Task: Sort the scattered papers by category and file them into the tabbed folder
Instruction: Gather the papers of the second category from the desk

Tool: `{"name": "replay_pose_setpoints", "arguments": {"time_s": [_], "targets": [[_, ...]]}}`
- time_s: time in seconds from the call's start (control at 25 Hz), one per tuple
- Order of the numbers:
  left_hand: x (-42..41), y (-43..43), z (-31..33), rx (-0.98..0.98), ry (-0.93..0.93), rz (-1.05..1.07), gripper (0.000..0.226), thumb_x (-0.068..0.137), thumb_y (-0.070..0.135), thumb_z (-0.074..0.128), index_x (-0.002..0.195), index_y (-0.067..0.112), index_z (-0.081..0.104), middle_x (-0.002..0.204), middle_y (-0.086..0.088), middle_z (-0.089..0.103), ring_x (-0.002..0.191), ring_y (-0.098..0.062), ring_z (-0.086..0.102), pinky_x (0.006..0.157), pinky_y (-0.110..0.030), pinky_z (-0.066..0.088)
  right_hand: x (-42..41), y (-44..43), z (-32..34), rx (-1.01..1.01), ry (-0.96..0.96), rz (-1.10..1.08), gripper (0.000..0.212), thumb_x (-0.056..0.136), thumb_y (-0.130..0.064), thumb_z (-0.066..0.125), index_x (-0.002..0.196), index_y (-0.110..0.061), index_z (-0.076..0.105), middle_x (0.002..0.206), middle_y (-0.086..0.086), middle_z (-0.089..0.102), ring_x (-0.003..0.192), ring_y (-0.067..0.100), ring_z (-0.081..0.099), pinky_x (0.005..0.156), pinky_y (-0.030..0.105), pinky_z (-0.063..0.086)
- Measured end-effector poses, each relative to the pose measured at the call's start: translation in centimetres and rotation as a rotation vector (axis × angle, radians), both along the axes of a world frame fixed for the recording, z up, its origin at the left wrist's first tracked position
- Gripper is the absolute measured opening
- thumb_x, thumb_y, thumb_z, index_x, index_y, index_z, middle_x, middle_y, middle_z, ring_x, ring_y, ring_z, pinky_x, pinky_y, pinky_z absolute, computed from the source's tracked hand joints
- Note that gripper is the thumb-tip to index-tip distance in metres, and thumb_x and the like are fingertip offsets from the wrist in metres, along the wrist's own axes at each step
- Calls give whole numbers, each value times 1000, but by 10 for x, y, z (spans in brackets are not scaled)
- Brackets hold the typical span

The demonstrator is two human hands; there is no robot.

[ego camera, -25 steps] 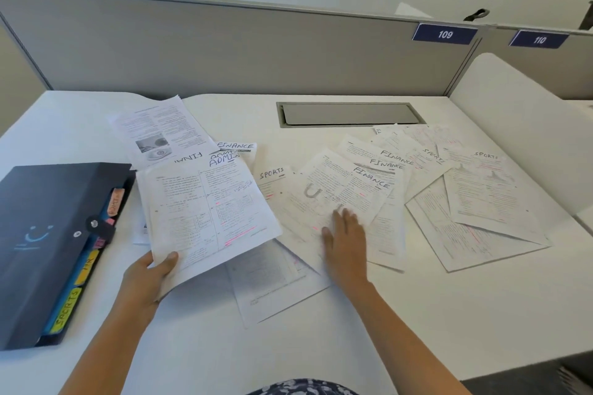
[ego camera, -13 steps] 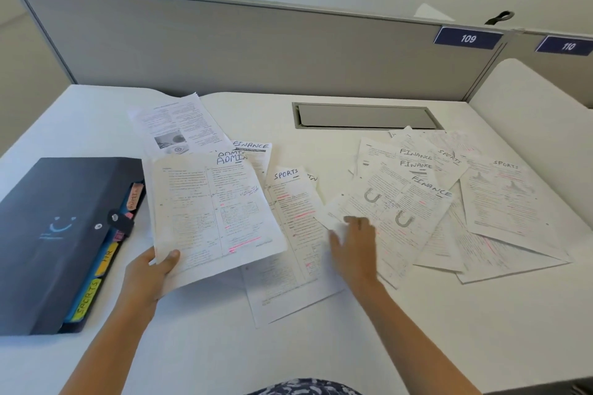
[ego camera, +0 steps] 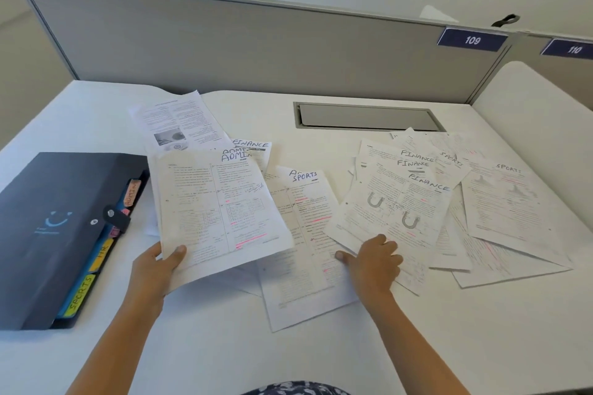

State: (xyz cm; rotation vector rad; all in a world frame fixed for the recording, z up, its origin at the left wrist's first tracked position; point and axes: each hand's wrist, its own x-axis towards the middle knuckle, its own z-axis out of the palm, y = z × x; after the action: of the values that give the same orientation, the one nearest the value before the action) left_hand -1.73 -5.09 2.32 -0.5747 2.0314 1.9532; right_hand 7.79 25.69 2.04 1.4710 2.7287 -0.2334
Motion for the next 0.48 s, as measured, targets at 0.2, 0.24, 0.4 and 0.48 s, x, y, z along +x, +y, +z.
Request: {"name": "replay_pose_setpoints", "arguments": {"time_s": [0.2, 0.24, 0.4, 0.48], "targets": [[3, 4, 2, -16, 7, -14, 42, 92, 11, 58, 133, 8, 51, 120, -9, 59, 103, -30, 56, 84, -40, 48, 16, 61, 2, -22, 85, -156, 79, 73, -50, 73, 122, 1, 38, 123, 25, 45, 111, 40, 46, 90, 42, 44], [4, 5, 2, -14, 8, -17, 42, 92, 11, 58, 133, 8, 51, 120, -8, 58, 103, -30, 56, 84, -40, 48, 18, 74, 4, -15, 97, -181, 77, 74, -48, 74, 122, 2, 38, 122, 26, 45, 110, 40, 46, 90, 43, 44], [5, 19, 3, 4, 8, -42, 42, 92, 10, 59, 132, 7, 52, 121, -11, 60, 102, -30, 56, 88, -41, 48, 19, 90, 8, 175, 197, -142, 54, 74, -10, 77, 118, -1, 47, 109, 26, 51, 98, 39, 48, 81, 43, 45], [6, 27, 4, 9, 11, -54, 40, 92, 10, 59, 131, 7, 52, 119, -12, 60, 101, -29, 56, 88, -41, 49, 16, 69, 1, 246, 350, 21, 50, 68, 14, 68, 114, -3, 54, 101, 23, 53, 91, 35, 48, 74, 41, 46]]}}
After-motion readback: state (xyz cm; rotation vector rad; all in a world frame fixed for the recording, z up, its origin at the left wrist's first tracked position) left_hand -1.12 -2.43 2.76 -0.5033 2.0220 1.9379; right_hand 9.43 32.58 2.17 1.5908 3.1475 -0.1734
